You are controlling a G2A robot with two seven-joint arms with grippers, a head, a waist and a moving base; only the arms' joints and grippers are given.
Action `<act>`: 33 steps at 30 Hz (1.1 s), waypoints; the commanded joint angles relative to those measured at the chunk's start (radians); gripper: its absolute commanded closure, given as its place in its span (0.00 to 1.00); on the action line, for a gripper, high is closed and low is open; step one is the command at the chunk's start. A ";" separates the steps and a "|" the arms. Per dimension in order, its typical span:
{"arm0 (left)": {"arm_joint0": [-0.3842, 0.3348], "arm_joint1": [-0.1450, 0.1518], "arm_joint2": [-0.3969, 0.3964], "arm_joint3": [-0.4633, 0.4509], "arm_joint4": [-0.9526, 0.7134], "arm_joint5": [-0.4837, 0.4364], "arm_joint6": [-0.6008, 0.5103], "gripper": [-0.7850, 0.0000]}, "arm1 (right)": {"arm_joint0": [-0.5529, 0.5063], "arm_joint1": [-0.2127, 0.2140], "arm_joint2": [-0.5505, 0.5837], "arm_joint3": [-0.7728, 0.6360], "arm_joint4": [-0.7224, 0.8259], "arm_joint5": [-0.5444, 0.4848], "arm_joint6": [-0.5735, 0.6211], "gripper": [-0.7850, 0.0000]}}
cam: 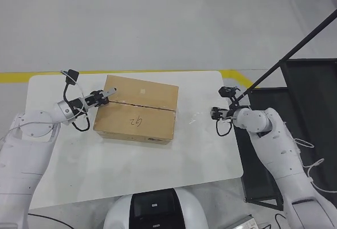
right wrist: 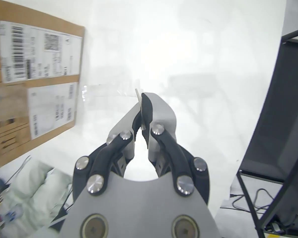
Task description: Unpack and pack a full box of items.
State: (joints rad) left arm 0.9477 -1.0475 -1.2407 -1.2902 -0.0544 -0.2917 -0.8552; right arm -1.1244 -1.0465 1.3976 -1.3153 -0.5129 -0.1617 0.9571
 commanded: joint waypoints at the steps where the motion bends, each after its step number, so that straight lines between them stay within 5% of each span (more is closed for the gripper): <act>1: 0.000 0.000 0.000 0.000 0.000 0.000 0.000 0.00 | -0.015 0.013 0.071 -0.011 0.098 -0.047 0.085 1.00; 8: 0.000 0.000 0.000 0.000 0.000 0.000 0.000 0.00 | -0.043 0.034 0.208 0.009 0.513 -0.156 0.318 1.00; 16: 0.017 0.000 0.000 -0.021 0.015 0.014 0.028 0.00 | 0.009 0.022 0.183 0.083 0.963 -0.164 0.480 1.00; 33: 0.032 0.003 -0.005 -0.050 0.040 0.049 0.042 0.00 | 0.218 -0.078 -0.164 0.170 1.375 -0.174 0.480 1.00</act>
State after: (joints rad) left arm 0.9793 -1.0440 -1.2453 -1.3406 -0.0148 -0.2453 -0.8169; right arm -0.9240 -1.1165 1.2629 -1.1559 0.8519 -0.3353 1.4409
